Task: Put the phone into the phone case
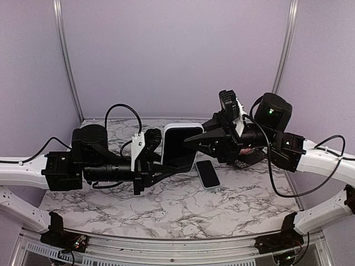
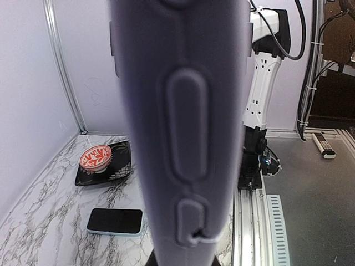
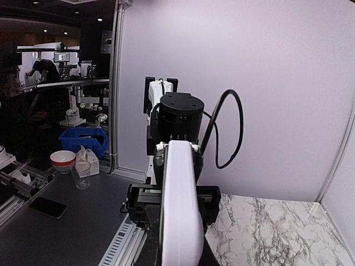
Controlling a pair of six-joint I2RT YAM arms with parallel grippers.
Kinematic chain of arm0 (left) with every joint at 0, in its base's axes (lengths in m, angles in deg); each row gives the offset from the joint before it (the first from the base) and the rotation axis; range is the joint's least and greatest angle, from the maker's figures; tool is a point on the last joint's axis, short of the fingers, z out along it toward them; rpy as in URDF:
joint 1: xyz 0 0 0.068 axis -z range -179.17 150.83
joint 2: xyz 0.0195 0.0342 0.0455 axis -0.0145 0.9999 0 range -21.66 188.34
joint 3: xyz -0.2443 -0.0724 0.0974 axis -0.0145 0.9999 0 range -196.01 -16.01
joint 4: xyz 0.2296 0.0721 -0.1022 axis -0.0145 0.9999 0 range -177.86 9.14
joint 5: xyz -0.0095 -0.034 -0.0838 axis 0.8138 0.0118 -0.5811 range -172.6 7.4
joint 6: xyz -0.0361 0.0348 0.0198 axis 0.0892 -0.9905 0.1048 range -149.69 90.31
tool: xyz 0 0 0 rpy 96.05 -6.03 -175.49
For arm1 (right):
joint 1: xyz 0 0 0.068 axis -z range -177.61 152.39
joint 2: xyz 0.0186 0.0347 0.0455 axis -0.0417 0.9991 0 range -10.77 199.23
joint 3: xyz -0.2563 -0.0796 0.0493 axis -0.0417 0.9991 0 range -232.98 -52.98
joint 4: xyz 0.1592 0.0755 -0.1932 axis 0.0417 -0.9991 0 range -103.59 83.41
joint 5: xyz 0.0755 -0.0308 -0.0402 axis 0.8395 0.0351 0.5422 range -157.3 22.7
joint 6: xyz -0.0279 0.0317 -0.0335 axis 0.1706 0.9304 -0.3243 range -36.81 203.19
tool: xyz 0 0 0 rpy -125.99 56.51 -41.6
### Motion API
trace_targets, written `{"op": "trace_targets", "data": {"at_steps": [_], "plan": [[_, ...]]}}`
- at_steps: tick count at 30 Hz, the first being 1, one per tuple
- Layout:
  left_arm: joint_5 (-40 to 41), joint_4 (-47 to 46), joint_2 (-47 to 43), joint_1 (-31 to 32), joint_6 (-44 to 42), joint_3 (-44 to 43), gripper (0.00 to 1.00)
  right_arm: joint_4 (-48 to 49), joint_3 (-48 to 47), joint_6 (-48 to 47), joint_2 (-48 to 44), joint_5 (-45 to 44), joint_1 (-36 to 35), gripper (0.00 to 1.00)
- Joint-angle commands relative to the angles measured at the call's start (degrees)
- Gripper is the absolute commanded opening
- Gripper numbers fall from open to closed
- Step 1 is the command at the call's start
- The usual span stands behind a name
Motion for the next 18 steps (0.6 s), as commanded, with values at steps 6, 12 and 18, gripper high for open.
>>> {"op": "trace_targets", "data": {"at_steps": [6,12,18], "plan": [[0.1,-3.6,3.0,0.5,2.2,-4.3,0.39,1.3,-2.8,-1.9,0.7,1.0,-0.9,0.00],[0.1,-3.8,3.2,0.5,1.8,-4.5,0.00,-0.2,-2.9,-2.9,0.2,-0.1,-0.9,0.00],[0.3,-3.7,1.4,0.5,0.7,-3.3,0.00,-6.5,-4.6,-6.0,0.0,-3.2,-0.9,0.72]]}}
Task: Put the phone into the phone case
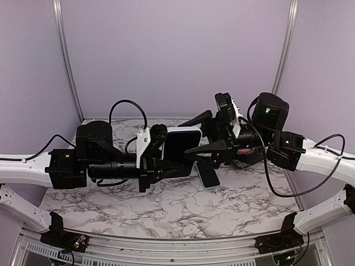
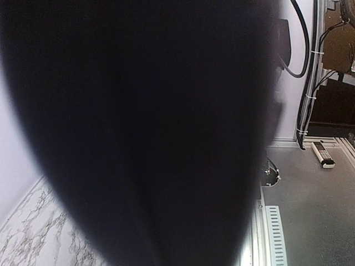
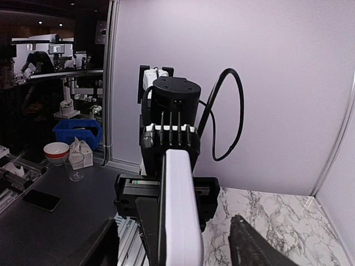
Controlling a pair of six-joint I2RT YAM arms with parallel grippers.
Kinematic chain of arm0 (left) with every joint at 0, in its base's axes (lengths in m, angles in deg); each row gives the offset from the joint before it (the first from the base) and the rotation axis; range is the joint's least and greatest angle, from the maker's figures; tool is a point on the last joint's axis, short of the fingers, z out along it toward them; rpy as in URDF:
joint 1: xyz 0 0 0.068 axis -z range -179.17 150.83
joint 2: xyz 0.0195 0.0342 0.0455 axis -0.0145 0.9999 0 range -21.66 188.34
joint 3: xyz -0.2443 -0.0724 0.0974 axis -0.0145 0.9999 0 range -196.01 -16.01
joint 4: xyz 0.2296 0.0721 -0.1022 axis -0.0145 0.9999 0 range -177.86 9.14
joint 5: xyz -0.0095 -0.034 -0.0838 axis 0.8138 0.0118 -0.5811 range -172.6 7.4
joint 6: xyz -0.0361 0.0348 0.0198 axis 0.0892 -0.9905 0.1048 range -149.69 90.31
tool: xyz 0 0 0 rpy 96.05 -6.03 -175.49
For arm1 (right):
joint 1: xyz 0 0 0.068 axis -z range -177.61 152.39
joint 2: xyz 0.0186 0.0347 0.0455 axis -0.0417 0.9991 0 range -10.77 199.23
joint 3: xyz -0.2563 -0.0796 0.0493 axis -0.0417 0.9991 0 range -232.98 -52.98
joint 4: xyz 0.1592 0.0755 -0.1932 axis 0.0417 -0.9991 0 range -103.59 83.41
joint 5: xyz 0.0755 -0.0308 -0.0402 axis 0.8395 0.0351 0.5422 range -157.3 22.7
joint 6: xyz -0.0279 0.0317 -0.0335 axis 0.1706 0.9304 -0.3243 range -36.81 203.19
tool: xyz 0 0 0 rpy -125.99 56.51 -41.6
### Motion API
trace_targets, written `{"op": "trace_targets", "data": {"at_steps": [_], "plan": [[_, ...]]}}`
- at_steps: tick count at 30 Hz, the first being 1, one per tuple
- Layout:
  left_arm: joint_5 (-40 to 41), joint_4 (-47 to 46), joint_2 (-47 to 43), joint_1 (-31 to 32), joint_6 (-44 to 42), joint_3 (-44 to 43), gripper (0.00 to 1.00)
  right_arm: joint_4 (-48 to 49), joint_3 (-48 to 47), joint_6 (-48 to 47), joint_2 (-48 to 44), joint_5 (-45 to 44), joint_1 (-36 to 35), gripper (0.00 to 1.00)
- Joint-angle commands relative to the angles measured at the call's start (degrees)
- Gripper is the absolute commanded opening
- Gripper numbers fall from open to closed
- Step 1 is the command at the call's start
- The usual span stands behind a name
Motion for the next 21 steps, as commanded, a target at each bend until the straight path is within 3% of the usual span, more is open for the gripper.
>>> {"op": "trace_targets", "data": {"at_steps": [1,4,6,7,8,9,10,14,15,17,18,21], "plan": [[0.2,-2.6,-1.6,0.3,0.0,0.0,0.00,-5.2,-4.8,-3.8,-0.2,-2.4,-0.6,0.74],[0.1,-2.6,-1.7,0.3,-0.3,0.1,0.00,-6.4,-5.4,-4.1,0.7,-2.2,-0.9,0.75],[-0.1,-2.6,-1.6,0.4,-0.3,0.1,0.00,-6.2,-5.5,-4.1,1.2,-1.5,-1.3,0.69],[-0.1,-2.6,-1.5,0.4,-0.4,0.1,0.00,-6.2,-5.8,-4.0,1.5,-1.0,-1.5,0.53],[0.0,-2.6,-1.4,0.4,-0.4,0.1,0.00,-6.2,-6.1,-4.1,1.8,-0.5,-1.7,0.23],[0.0,-2.6,-1.4,0.4,-0.4,0.2,0.00,-6.4,-6.5,-4.2,2.0,-0.5,-1.9,0.01],[0.1,-2.6,-1.5,0.3,-0.3,0.2,0.00,-6.4,-6.5,-3.9,2.2,-1.1,-2.0,0.00],[0.3,-2.6,-2.1,0.4,-0.3,0.3,0.00,-6.5,-6.1,-3.3,2.0,-4.6,-2.1,0.00],[0.4,-2.6,-2.4,0.4,-0.2,0.5,0.00,-6.9,-6.0,-3.2,1.8,-5.9,-2.0,0.09],[0.9,-2.6,-3.3,0.4,-0.1,1.2,0.00,-7.6,-5.2,-3.2,1.2,-7.1,-1.9,0.53],[1.1,-2.6,-3.8,0.3,-0.1,1.6,0.00,-7.6,-4.4,-3.2,0.8,-7.4,-1.8,0.65],[2.0,-2.6,-4.7,0.3,-0.2,2.2,0.00,-5.9,-0.9,-2.1,-0.5,-8.1,-1.8,0.69]]}}
